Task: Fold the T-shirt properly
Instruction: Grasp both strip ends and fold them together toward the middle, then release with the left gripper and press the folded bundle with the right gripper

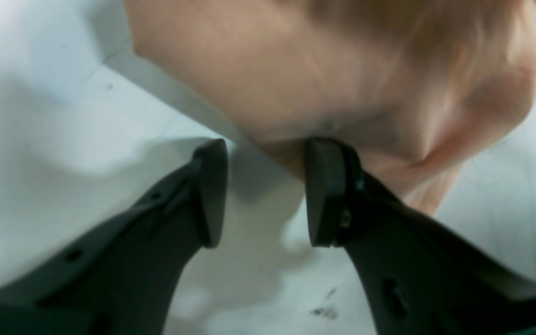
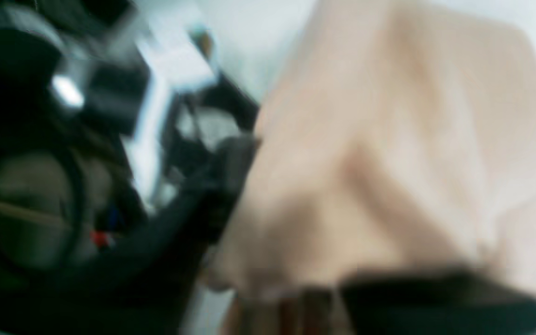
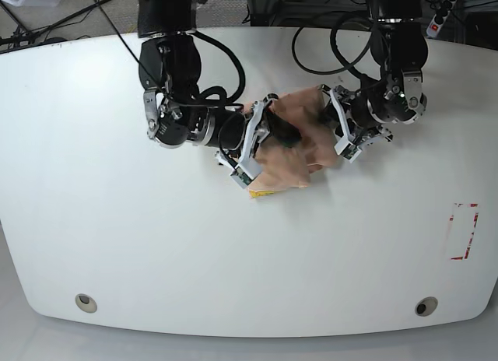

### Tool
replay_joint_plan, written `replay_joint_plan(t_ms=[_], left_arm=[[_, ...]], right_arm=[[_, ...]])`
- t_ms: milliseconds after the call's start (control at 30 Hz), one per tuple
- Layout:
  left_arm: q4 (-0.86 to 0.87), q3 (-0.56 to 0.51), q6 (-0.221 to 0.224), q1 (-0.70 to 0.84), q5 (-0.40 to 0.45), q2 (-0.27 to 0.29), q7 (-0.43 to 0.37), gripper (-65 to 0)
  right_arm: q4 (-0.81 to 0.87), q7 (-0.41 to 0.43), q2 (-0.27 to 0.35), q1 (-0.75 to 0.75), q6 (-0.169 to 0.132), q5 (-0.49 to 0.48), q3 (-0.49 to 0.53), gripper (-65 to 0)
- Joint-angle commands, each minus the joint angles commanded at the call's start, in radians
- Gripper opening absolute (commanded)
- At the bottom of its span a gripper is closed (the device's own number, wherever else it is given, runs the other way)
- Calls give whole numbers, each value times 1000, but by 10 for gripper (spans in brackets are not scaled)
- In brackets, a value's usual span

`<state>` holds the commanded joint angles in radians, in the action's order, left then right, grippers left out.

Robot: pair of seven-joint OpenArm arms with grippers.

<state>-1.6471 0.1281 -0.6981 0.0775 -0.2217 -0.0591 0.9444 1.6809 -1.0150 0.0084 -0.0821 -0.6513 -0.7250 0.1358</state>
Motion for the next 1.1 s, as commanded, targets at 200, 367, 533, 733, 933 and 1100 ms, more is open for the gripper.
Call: replay_joint_plan(t_ms=[200,367,533,733,933,1100], left_arm=[[-74,63,0,0,-40,12,3,-406],[-175,239,0,18,-192,12,5,-406],[-235,393,0,43,-224,-23,25,-406],[-236,503,0,80,-229,-107,61,-406],[-235,542,0,112,-229,-146,61,-406],[-241,532,0,143,-229,-155,60,-406]], right_arm=[[14,12,49,2,92,0,9,-117],[14,12,48,2,103,0,9,-141],[9,12,37,5,104,0,9,-193],[-12,15,26,34,104,0,11,-309],[-121,89,-26,-11,106,2,169,-449],[-236,192,-74,-86,130,2,264,-434]])
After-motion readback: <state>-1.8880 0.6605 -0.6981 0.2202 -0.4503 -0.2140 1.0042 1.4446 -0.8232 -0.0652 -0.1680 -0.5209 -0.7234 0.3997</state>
